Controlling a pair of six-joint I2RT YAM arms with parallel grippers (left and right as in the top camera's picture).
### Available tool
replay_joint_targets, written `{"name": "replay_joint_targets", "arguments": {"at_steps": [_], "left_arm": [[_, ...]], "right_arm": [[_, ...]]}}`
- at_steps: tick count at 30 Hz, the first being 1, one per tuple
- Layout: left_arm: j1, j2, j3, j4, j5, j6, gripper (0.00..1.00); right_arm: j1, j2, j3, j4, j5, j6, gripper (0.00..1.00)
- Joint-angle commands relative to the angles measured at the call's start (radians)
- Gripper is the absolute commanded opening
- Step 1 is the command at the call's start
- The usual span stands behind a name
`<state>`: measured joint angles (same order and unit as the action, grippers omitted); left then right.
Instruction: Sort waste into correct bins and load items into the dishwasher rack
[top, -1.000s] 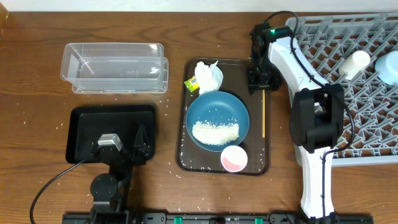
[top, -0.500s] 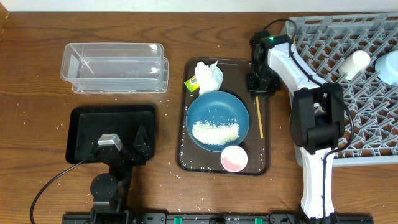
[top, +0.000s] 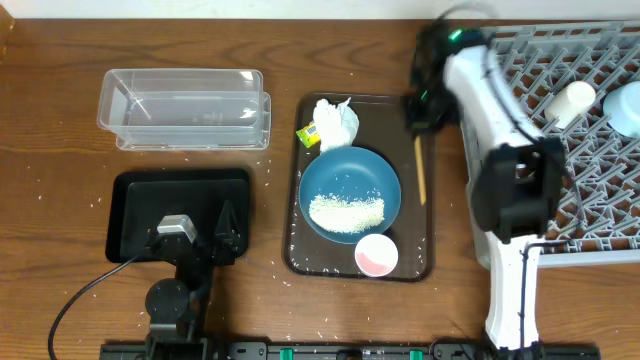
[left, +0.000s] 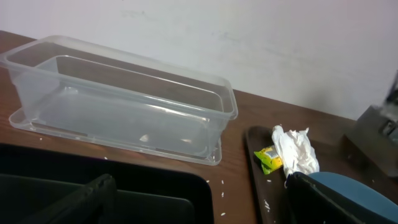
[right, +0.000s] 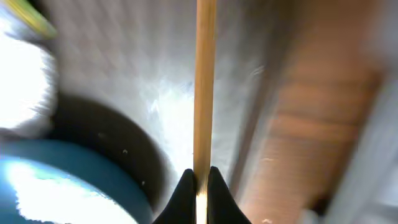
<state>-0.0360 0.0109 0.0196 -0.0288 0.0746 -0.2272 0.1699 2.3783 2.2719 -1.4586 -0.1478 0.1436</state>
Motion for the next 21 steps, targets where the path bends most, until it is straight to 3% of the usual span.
{"name": "replay_joint_targets", "arguments": {"at_steps": [1,7,16,18,21], "left_arm": [[-0.005,-0.006,-0.016,-0.035,0.010,0.017,0.89],[-0.005,-0.006,-0.016,-0.035,0.010,0.017,0.90],[-0.005,-0.006,-0.016,-0.035,0.010,0.017,0.89],[-0.005,-0.006,-0.016,-0.035,0.010,0.017,0.89],[-0.005,-0.006,-0.016,-0.035,0.010,0.017,0.90]], "right_arm": [[-0.094,-0.018,0.191,-0.049,-0.006,-0.133,0.01],[-0.198,-0.018,0.379,-0.056,-0.006,-0.261,0.01],[-0.258,-0.017,0.293,0.028,-0.006,-0.283,0.02],[-0.255,-0.017,0.262,0.045,-0.006,-0.283,0.13],[-0.253,-0.017,0.209,0.066,-0.007,-0.278,0.45]]}}
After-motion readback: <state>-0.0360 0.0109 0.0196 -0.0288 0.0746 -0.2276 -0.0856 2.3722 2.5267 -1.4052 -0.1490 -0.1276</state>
